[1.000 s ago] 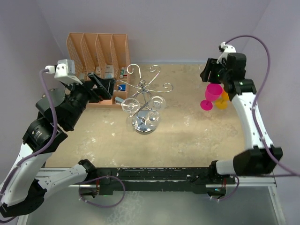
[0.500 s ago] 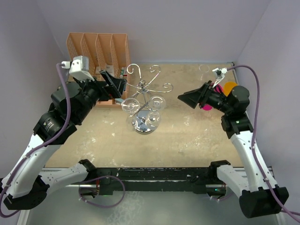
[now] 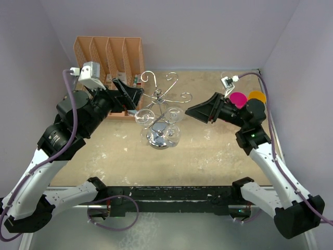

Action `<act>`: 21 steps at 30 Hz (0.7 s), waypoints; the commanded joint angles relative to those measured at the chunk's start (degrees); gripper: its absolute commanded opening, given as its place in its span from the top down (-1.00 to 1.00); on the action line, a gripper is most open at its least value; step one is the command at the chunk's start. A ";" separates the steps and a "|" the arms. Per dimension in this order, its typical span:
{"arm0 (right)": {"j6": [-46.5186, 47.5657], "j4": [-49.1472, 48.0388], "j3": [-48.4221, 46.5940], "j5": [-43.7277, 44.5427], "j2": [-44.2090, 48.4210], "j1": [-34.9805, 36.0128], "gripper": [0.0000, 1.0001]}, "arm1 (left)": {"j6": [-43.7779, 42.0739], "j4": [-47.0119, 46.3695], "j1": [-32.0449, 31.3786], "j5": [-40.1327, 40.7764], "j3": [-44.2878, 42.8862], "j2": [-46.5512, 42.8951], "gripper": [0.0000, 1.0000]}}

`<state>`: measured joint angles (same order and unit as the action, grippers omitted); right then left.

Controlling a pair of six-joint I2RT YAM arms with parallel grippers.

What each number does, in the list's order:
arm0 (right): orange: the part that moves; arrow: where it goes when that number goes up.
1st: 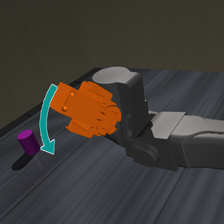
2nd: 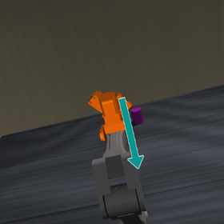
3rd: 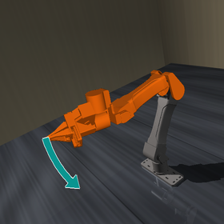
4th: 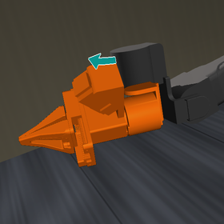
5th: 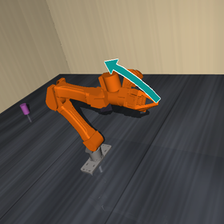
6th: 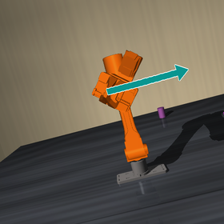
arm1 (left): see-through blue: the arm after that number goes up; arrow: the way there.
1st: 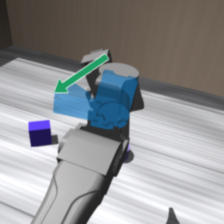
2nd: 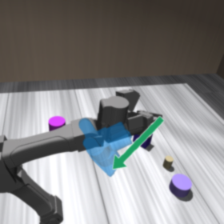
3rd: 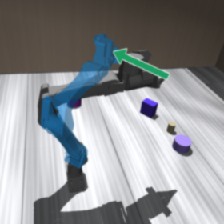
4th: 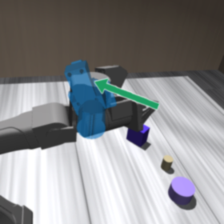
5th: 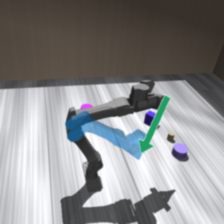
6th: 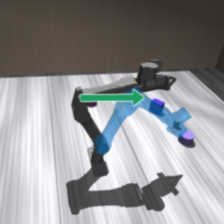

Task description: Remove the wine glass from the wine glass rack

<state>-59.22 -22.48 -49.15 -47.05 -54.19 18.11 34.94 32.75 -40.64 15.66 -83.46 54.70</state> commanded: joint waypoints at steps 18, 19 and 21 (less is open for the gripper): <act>-3.02 -4.62 -0.70 7.62 -6.01 9.13 0.11 | 1.35 -3.85 -0.04 -4.51 -2.01 -0.68 -0.98; -3.02 -4.46 -0.95 7.47 -6.23 9.18 0.15 | 1.36 -3.84 -0.03 -4.53 -1.99 -0.80 -0.98; -3.02 -3.93 -1.61 7.33 -6.53 9.22 0.25 | 1.45 -4.06 -0.04 -4.49 -1.90 -0.98 -0.98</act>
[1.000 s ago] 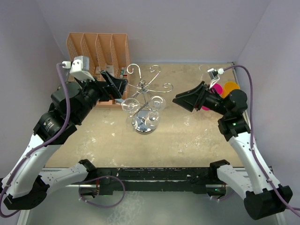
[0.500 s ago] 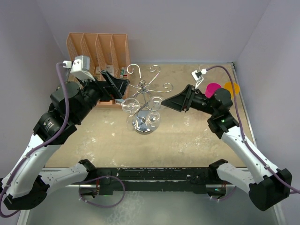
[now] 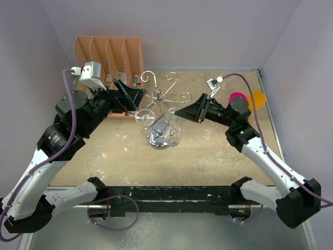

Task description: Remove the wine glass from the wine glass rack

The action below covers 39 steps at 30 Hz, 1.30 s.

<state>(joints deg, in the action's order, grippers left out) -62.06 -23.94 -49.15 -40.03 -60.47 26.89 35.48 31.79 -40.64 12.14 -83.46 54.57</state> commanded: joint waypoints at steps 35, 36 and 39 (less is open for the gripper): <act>-5.05 1.69 -5.73 0.30 0.70 0.88 1.00 | -0.33 -3.00 -0.05 -4.31 -3.40 1.15 -0.98; -5.08 1.52 -5.64 -0.15 0.58 0.87 1.00 | -0.33 -2.97 -0.01 -4.32 -3.48 1.16 -0.98; -5.19 1.01 -5.66 -2.27 -0.37 1.04 1.00 | -0.40 -2.80 -0.05 -4.25 -3.54 1.27 -0.98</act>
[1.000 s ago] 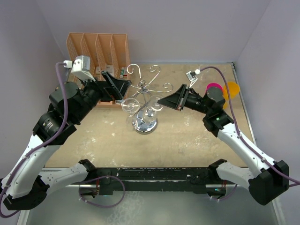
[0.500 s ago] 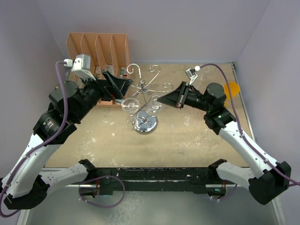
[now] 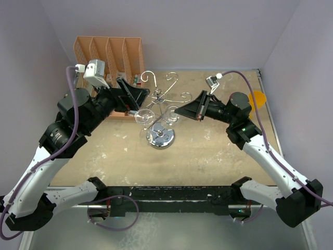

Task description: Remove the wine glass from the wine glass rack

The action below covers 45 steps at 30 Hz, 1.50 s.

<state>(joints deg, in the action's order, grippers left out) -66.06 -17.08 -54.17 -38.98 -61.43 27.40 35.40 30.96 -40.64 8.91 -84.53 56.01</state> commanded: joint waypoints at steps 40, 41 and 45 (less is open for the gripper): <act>-5.51 -5.15 -4.89 -7.87 0.38 2.57 1.00 | -1.27 -2.50 -0.05 -1.03 -1.85 0.86 -0.98; -5.54 -5.16 -5.15 -7.86 0.09 2.57 1.00 | -1.18 -2.51 -0.04 -1.19 -1.93 0.92 -0.98; -5.44 -5.59 -5.89 -7.77 -0.88 2.57 1.00 | -1.21 -2.44 -0.05 -1.29 -1.98 0.71 -0.98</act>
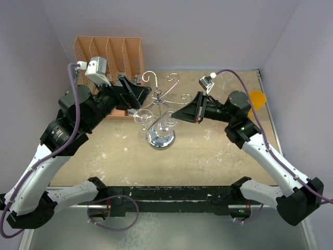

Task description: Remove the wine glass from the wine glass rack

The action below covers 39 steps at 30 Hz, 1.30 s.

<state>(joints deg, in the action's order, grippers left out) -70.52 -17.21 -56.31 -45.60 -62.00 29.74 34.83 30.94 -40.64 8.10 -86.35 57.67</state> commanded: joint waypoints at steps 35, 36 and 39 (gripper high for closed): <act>2.67 1.01 -8.01 15.29 -1.76 0.32 1.00 | -0.45 -2.74 -0.01 -10.21 -2.83 2.44 -0.98; 2.63 1.68 -7.76 15.40 -1.25 0.32 1.00 | 0.05 -3.27 -0.04 -11.91 -2.88 3.10 -0.98; 1.69 2.88 -7.03 16.12 0.17 0.32 1.00 | 1.56 -5.25 -0.04 -16.96 -3.06 5.11 -0.86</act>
<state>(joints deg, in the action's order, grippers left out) -69.43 -12.64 -61.21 -32.36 -65.47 30.00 34.22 30.46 -40.64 -0.36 -87.07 60.80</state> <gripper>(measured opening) 0.034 0.983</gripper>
